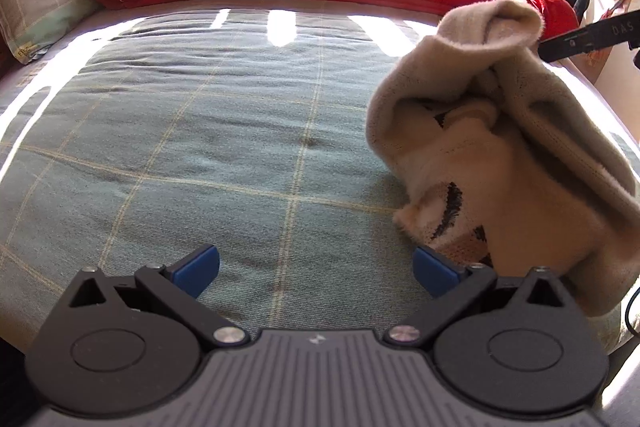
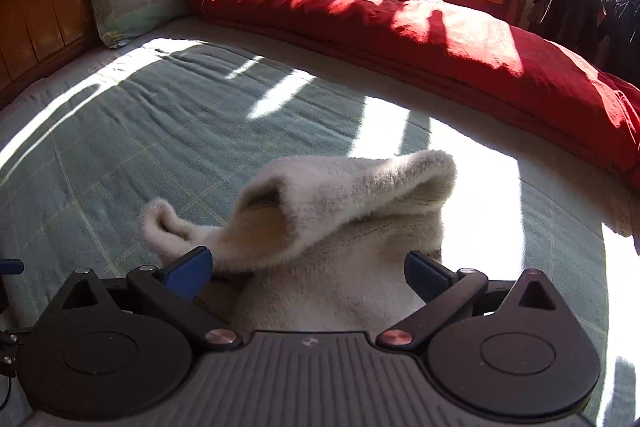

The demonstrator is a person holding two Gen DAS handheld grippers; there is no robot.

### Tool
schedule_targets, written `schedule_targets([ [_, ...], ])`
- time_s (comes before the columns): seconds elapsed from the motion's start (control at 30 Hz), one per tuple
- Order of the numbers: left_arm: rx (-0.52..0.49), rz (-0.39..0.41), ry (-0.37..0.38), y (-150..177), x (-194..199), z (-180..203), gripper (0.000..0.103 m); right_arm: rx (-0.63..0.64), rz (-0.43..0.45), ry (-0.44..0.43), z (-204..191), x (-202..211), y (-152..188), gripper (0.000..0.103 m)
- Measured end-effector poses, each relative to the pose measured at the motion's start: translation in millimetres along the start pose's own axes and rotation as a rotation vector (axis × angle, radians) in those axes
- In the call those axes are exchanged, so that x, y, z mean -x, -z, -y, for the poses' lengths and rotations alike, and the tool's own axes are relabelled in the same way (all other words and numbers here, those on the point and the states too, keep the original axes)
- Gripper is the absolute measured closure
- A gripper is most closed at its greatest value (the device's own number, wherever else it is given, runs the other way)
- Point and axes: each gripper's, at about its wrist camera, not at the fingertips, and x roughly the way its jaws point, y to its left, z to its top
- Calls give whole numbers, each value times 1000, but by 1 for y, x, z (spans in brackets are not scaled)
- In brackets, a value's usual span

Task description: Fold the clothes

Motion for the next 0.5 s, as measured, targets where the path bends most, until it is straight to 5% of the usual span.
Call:
schedule_targets([
  [0.17,-31,20,23,2,9,12,1,5,-59,69,-2,22,37,1],
  [0.37,-40,20,26,2,9,15,1,59,-87,99,-23,22,64,22],
  [0.5,-42,16,22,3,8,16,1,149,-113,209,-36,-2,73,41],
])
